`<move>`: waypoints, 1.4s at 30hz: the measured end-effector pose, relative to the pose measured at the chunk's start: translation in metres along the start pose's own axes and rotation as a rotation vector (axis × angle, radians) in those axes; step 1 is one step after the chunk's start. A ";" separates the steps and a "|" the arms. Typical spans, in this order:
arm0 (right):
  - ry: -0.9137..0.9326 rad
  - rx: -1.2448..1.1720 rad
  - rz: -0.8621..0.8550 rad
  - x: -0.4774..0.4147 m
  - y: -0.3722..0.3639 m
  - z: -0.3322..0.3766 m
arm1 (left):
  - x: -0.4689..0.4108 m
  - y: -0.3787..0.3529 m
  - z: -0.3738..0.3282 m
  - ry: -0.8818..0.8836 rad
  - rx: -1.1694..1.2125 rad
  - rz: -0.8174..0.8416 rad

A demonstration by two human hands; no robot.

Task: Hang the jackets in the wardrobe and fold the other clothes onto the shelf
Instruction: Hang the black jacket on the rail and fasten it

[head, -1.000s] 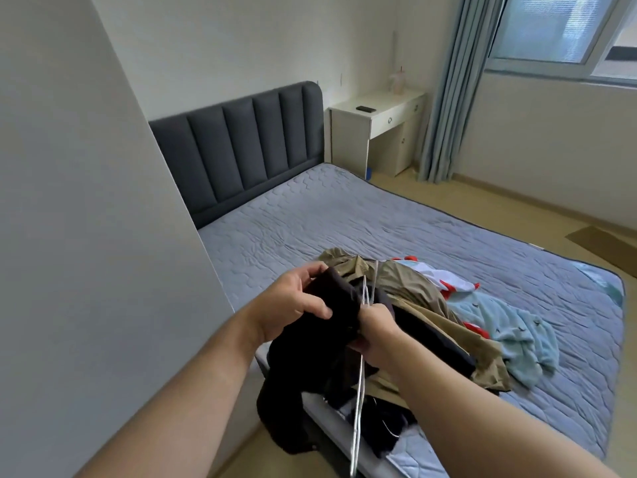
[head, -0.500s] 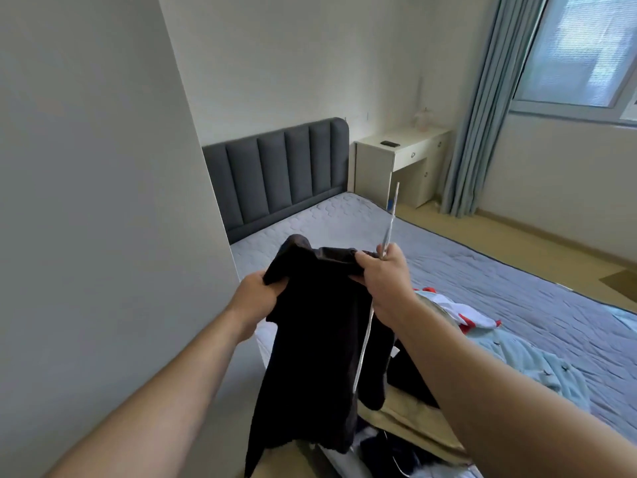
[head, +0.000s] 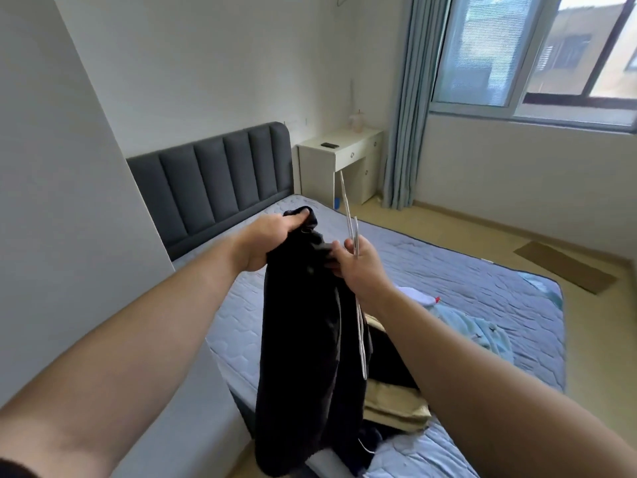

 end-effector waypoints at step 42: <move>-0.043 -0.139 0.012 0.028 0.020 -0.049 | 0.031 -0.046 -0.031 -0.504 -0.391 0.090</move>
Point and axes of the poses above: each hand's wrist, its own x-axis away from the middle knuckle, its own y-axis out of the back of the hand, z = x × y, the point moved 4 cm from there along -x, towards the middle knuckle, and after that the axes turned 13 degrees about -x, right-handed, at the moved point
